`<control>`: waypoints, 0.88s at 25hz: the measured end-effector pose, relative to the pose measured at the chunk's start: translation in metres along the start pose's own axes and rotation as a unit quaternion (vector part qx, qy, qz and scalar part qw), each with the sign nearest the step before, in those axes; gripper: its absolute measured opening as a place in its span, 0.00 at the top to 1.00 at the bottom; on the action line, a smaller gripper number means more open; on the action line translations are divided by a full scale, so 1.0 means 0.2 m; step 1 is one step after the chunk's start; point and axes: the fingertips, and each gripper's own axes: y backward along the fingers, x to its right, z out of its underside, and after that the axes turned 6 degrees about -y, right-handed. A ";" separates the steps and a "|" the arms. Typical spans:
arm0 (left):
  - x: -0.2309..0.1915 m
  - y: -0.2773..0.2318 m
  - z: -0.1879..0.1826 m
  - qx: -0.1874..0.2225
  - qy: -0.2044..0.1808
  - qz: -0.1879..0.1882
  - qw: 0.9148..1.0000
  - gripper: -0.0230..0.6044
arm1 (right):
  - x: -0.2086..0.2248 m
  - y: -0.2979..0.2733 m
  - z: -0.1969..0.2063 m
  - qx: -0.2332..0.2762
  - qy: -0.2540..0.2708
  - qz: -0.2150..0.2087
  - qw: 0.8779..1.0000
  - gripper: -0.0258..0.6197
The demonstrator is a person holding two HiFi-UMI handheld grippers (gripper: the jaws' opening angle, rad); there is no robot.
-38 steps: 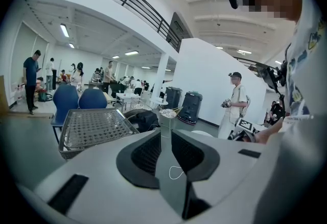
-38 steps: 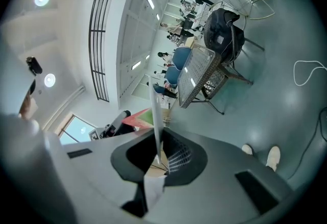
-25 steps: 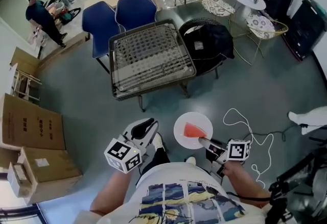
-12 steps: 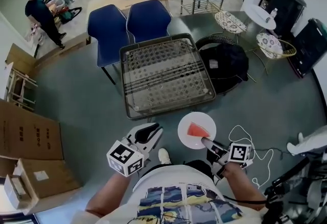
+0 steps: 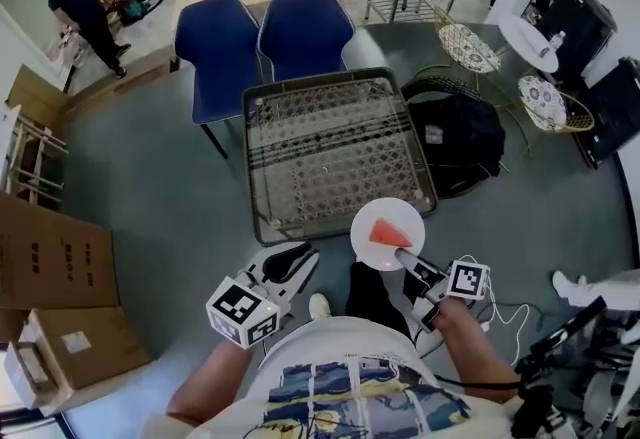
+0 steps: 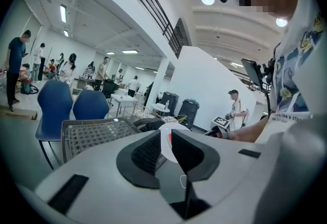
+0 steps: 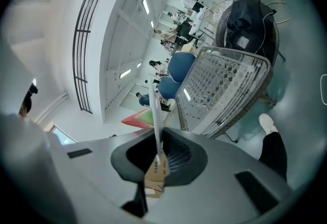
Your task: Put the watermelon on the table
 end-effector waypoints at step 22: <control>-0.63 -0.77 -0.50 -0.035 0.053 -0.087 0.994 0.85 | 0.68 -0.97 -1.60 -0.002 -0.055 0.038 0.998 0.92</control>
